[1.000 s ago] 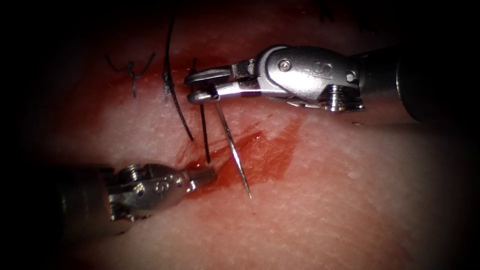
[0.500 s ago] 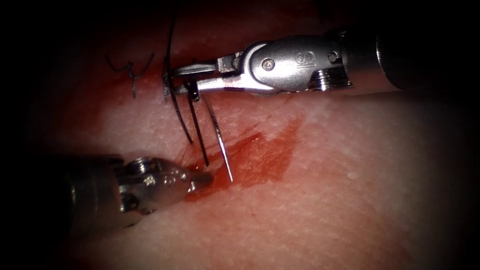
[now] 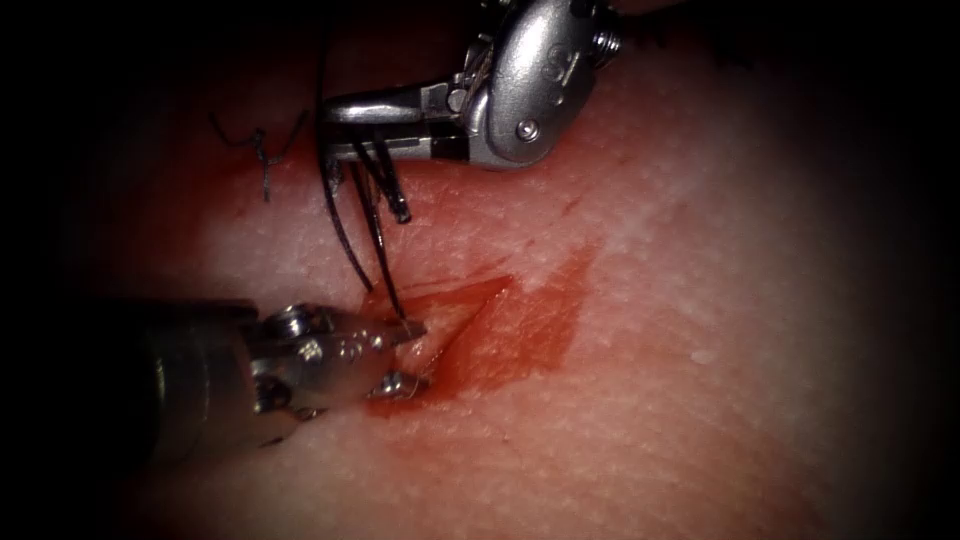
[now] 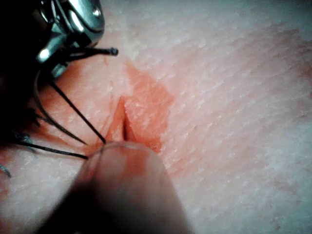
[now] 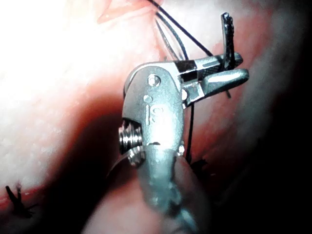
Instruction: Wound Closure
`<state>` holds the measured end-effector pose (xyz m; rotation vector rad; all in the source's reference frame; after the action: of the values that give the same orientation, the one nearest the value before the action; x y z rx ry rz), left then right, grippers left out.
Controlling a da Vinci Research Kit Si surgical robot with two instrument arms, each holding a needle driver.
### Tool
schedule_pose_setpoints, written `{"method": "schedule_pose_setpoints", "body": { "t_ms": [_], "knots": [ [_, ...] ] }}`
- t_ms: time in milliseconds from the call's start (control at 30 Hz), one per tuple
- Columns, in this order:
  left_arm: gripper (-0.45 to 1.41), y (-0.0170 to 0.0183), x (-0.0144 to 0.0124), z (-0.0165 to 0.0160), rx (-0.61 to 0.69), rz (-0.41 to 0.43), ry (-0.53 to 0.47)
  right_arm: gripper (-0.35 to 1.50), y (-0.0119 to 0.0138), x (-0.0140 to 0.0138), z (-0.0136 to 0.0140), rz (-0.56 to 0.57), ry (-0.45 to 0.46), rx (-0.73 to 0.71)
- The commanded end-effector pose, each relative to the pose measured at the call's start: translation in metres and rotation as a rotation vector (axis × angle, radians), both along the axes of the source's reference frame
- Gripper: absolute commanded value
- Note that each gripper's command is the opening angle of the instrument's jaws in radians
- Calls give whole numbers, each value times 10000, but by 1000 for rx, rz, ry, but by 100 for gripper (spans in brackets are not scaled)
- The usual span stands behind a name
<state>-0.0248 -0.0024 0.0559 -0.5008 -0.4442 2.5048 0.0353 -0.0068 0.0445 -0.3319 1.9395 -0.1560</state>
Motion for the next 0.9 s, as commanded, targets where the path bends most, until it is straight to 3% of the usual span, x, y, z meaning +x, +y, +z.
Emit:
{"method": "schedule_pose_setpoints", "body": {
  "t_ms": [33, 233, 333, 500, 900],
  "knots": [
    [79, -5, -3, 5, 4, -2, -1, -35, -1, 8, 2, 2, -6, 5],
    [73, -9, 5, 4, 9, -8, -4, -35, 5, 5, 0, 9, -81, 46],
    [68, -15, 7, 3, 9, -11, -4, -35, 10, 2, -3, -12, -164, 107],
    [63, -20, 6, 1, 19, -8, -17, -35, 22, -2, -9, -8, -169, 109],
    [61, -22, 7, 0, 23, -2, -25, -35, 7, -6, -24, -87, -219, 145]
  ]
}}
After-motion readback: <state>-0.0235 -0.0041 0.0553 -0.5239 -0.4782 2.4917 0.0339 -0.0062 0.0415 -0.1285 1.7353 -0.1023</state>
